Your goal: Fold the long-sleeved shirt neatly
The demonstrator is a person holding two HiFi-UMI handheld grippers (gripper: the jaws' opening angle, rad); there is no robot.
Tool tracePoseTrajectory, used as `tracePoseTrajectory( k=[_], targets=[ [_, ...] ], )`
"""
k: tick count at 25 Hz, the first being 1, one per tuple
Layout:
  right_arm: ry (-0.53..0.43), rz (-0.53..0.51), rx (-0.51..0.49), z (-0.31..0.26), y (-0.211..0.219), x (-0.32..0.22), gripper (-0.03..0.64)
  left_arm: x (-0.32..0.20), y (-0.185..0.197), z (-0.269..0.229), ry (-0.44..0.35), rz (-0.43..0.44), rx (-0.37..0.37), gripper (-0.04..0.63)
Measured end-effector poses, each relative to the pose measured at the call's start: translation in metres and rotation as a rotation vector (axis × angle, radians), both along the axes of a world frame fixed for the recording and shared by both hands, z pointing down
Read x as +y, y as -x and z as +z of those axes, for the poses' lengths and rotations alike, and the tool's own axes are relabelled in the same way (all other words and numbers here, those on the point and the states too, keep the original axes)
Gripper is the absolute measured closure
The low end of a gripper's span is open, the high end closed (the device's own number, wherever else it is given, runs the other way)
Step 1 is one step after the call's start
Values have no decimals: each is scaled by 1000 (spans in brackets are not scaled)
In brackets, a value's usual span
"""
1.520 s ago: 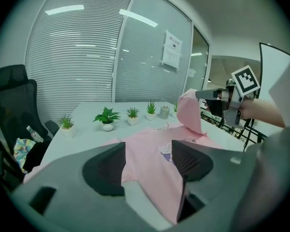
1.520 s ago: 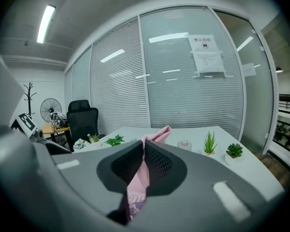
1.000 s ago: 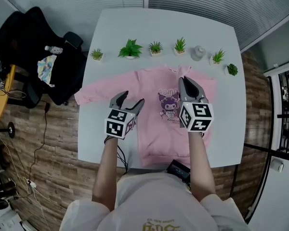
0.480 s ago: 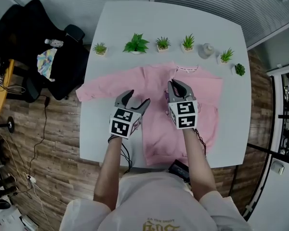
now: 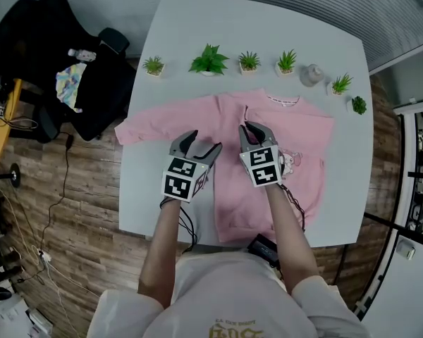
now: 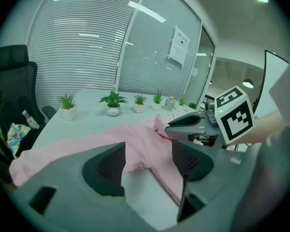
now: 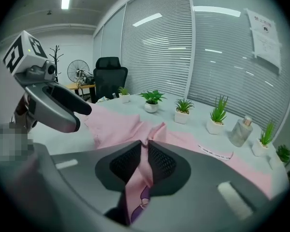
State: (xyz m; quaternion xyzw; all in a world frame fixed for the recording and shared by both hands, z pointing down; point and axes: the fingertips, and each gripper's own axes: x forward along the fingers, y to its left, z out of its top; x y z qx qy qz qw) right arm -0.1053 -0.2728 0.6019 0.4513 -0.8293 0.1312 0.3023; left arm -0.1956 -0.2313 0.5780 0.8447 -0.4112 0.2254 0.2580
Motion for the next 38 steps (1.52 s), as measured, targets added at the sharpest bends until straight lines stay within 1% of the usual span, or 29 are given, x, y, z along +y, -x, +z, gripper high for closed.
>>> tracePoseTrajectory(
  k=[2,3,6,10,12,15,16,18,20,25,29,33,38],
  targets=[
    [31,-24,-12,6,7,3,487,0,2,1,3,-2,2,288],
    [41,-33,-15,8,10,5,468,0,3,1,3,-3,3,288],
    [35,-41,-22,4,16,8,461,1,4,0,2,-7,5,288],
    [20,-41,-77,-7,21,10,426,0,5,-1,0,-13,9,288],
    [0,-11,-112,-15,18,9,426,0,4,-1,-1,-13,12,288],
    [-9,73,-173,-19,6,6,437,1,3,-1,0,-12,14,288],
    [-8,94,-183,-19,2,5,437,1,2,-1,-1,-12,14,288],
    [-3,107,-171,-17,-2,6,443,1,3,-1,-2,-13,9,288],
    [-2,100,-153,-17,-3,8,449,0,4,1,1,-16,2,288],
    [1,79,-178,-28,5,17,449,-2,7,-2,-2,-30,-2,284],
    [-3,39,-188,-37,19,27,446,-5,18,-6,-8,-66,-3,284],
    [1,13,-201,-42,35,32,446,-6,44,-6,-1,-121,-17,284],
    [12,-25,-229,-48,60,32,446,-8,90,-2,9,-204,-42,284]
  ],
)
